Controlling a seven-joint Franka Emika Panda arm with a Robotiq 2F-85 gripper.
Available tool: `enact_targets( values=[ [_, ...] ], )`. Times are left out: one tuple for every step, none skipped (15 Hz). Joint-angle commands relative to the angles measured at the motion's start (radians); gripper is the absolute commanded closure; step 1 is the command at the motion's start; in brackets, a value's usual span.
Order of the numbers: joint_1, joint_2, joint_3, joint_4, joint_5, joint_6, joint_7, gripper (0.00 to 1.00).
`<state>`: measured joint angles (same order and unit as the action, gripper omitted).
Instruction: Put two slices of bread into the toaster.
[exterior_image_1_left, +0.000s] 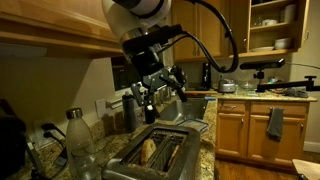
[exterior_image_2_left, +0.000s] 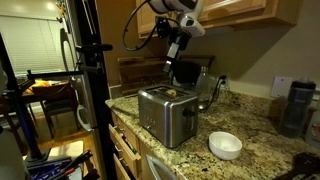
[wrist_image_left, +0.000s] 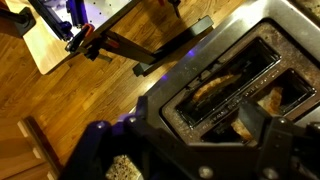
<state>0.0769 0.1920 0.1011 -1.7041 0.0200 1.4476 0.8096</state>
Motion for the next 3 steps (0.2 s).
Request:
enact_targets(
  values=[
    [0.019,0.0,-0.02,0.003,0.003,-0.003,-0.003,0.07],
    [0.019,0.0,-0.02,0.003,0.003,-0.003,-0.003,0.07],
    [0.019,0.0,-0.02,0.003,0.003,-0.003,-0.003,0.07]
  ],
)
